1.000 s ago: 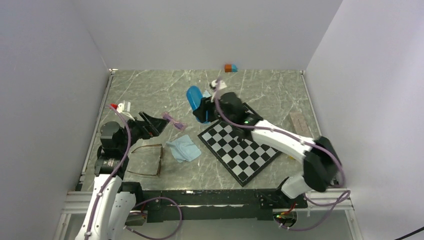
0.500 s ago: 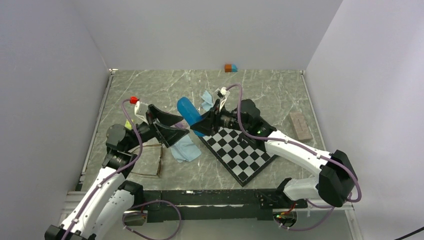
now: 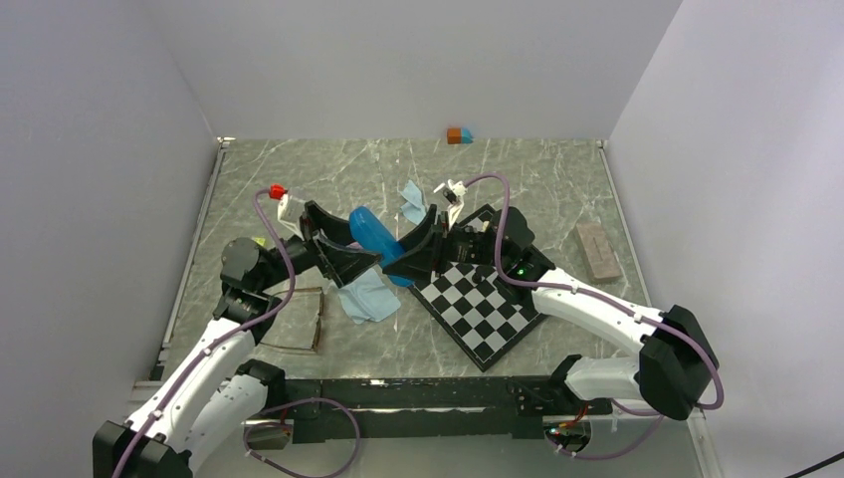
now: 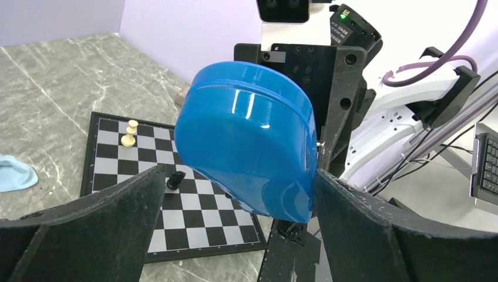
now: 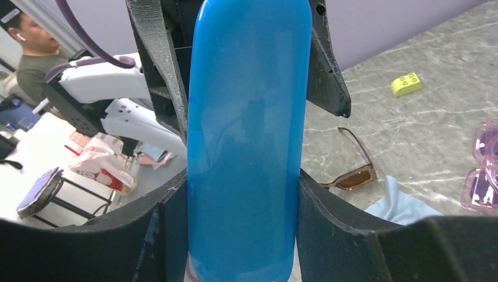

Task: Organize the sunglasses
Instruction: Open the sunglasses case at the center of the board.

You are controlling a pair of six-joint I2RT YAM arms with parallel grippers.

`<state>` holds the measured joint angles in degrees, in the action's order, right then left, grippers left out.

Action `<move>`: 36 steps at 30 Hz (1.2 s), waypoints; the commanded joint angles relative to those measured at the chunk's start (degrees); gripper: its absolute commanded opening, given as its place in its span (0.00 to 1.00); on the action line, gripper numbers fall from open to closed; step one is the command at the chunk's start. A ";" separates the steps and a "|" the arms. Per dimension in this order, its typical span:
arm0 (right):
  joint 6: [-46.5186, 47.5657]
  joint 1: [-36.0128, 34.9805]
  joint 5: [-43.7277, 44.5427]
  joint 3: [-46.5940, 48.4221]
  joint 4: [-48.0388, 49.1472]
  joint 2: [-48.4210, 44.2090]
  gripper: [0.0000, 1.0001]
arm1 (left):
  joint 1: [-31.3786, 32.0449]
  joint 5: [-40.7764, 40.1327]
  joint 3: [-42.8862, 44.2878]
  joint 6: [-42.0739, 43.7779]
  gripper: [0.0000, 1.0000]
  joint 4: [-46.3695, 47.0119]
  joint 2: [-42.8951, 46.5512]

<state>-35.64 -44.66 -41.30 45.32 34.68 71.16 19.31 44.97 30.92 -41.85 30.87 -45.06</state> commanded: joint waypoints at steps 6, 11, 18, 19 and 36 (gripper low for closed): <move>-3.29 -0.29 -5.59 1.79 9.54 1.53 0.00 | 0.80 2.65 1.22 -0.49 0.99 7.16 0.66; -2.66 -0.51 -5.04 2.04 8.75 1.83 0.00 | 1.33 3.32 1.43 -1.51 0.99 8.42 -0.48; -1.08 -0.76 -2.47 2.35 5.99 1.30 0.00 | 2.02 4.94 2.87 -2.66 0.28 9.37 -2.90; -0.09 -0.74 -0.97 2.51 4.20 0.69 0.00 | 2.02 4.31 3.30 -2.15 0.12 7.11 -2.86; 10.53 -0.73 14.71 6.14 -15.60 -3.14 0.00 | 2.38 -11.79 6.84 2.42 0.00 -22.37 1.64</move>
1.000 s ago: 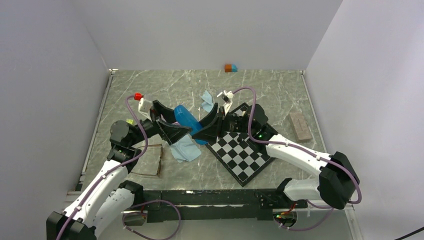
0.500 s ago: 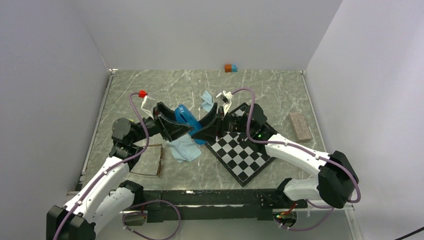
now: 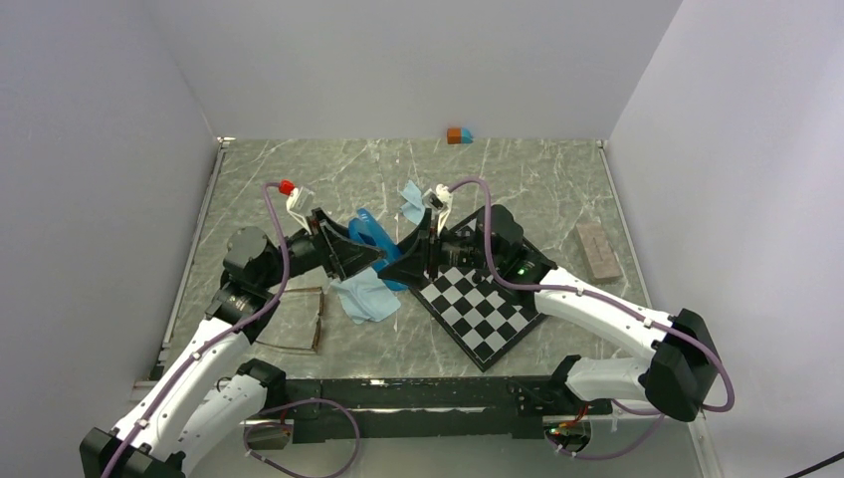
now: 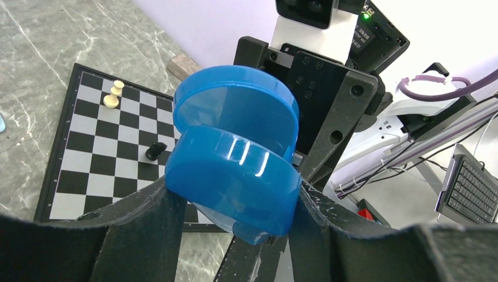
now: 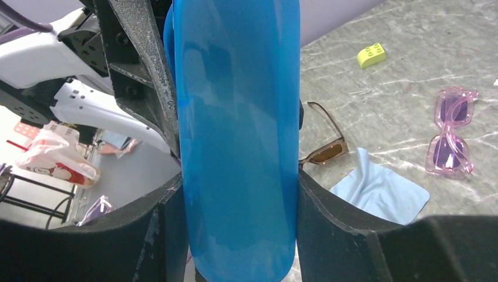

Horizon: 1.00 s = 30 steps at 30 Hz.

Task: Organize the sunglasses
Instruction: Open the sunglasses case at the center of the board.

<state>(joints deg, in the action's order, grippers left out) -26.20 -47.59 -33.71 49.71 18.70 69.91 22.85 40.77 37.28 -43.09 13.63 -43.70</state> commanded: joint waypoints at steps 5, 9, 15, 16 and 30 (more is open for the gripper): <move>-0.76 2.23 -3.85 2.74 1.39 -1.74 0.00 | -1.14 -1.92 -0.09 5.69 0.00 -1.27 -0.56; -2.15 2.23 -10.91 3.11 1.59 -2.70 0.15 | -1.15 -3.90 -0.12 7.45 0.00 -3.00 -0.38; -4.95 2.23 -13.10 3.67 3.51 -1.78 0.51 | -1.14 -2.75 -0.58 4.53 0.00 0.31 -1.30; -5.14 2.23 -13.31 4.13 3.47 -1.22 0.52 | -1.14 -2.29 -0.62 3.88 0.00 1.02 -1.56; -6.90 2.38 -20.27 4.38 5.34 -1.59 0.38 | -1.61 -2.23 -0.72 11.22 0.00 -2.98 -2.07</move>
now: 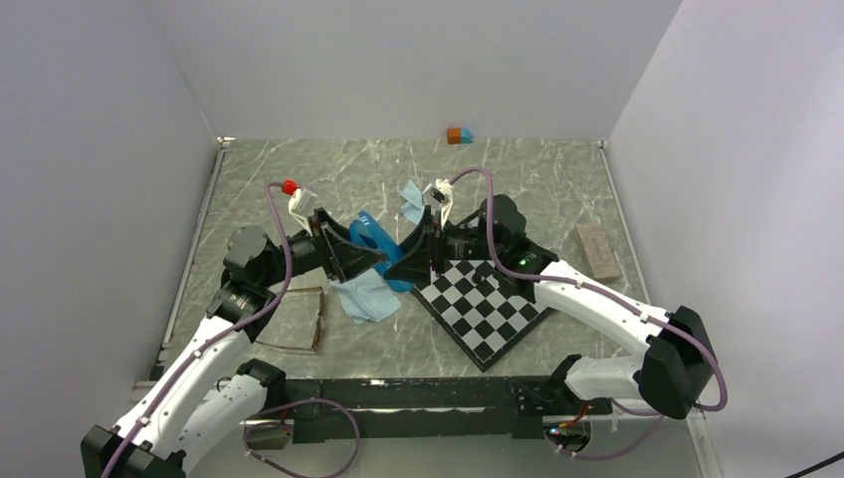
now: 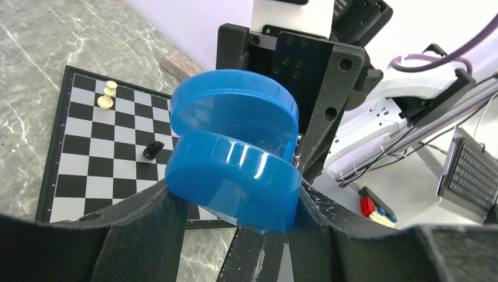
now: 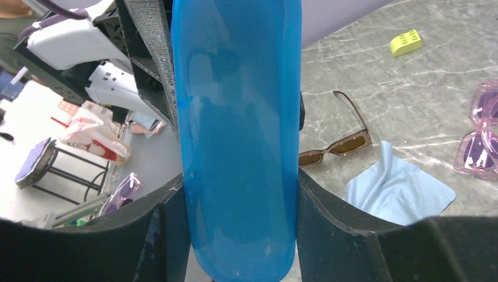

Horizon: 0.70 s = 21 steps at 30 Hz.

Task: Organize the sunglasses
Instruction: Open the sunglasses case at the center of the board.

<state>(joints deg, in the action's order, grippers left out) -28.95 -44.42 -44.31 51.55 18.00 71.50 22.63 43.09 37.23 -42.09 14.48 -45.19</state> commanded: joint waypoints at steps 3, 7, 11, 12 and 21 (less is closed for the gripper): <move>-5.68 -0.76 -15.59 2.25 7.89 -3.40 0.34 | -2.10 -0.30 -2.43 11.55 0.00 0.13 -1.30; -8.14 -0.50 -18.21 1.50 10.51 -3.92 0.23 | -3.43 5.26 -4.63 12.09 0.00 6.07 -2.46; -6.26 -0.11 -16.25 2.42 5.80 -4.51 0.05 | -4.66 7.00 -5.26 13.24 0.00 7.14 -2.61; -5.53 0.13 -14.87 2.60 3.71 -4.71 0.01 | -4.93 6.51 -5.12 14.05 0.00 5.86 -2.38; 1.35 1.44 6.31 4.38 -10.93 -6.79 0.00 | -5.67 -0.61 -5.52 17.01 0.99 -4.08 3.05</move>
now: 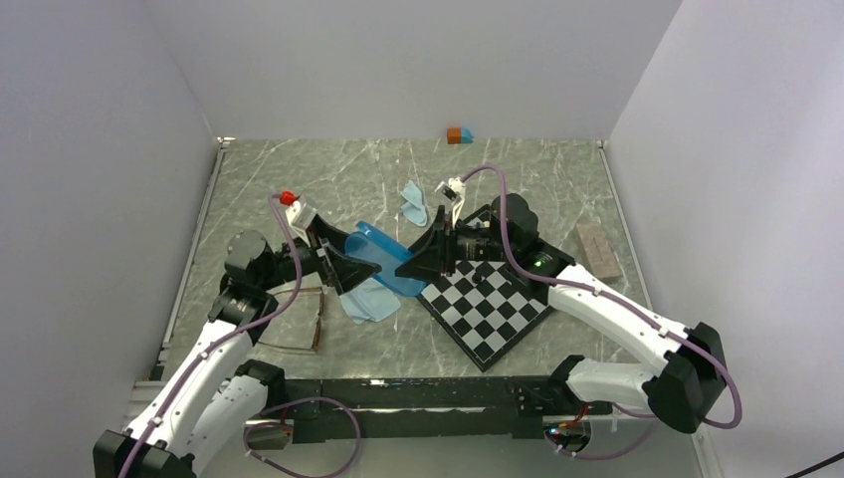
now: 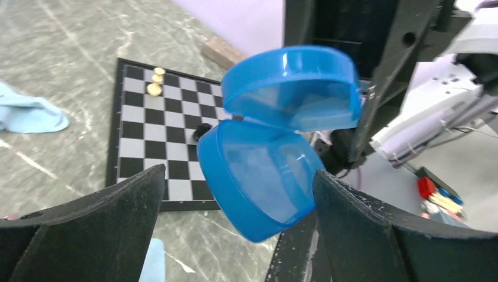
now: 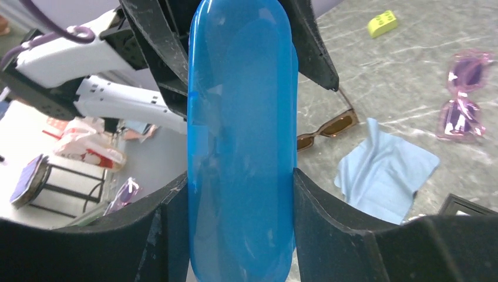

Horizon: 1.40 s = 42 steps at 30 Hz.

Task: Organize the sunglasses
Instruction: Open the sunglasses case at the center of the board.

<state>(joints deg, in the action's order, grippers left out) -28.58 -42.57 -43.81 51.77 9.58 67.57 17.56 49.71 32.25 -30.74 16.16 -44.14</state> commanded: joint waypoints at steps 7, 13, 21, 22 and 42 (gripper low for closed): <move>4.11 -0.41 8.28 4.19 -4.49 -2.11 0.00 | -0.60 -21.21 2.86 5.26 0.99 -17.46 5.27; 2.62 -0.41 -0.09 2.25 2.73 -1.87 0.00 | -0.60 -25.07 5.34 5.04 0.83 -21.49 1.40; -6.47 -0.17 -7.54 -0.21 11.73 -1.10 0.00 | -0.60 -20.72 3.09 3.43 0.43 -13.44 -3.83; -6.97 -0.09 -7.51 -0.07 11.52 -0.62 0.00 | -0.60 -19.96 3.08 3.39 0.43 -12.82 -4.15; 7.07 3.19 5.68 9.21 -16.60 1.98 0.00 | -0.51 -25.25 3.82 6.90 0.84 -21.64 4.69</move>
<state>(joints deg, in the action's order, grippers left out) -27.73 -39.70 -38.41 56.10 0.21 71.35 17.21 25.43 34.94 -25.87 -3.53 -42.37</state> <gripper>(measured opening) 0.540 0.833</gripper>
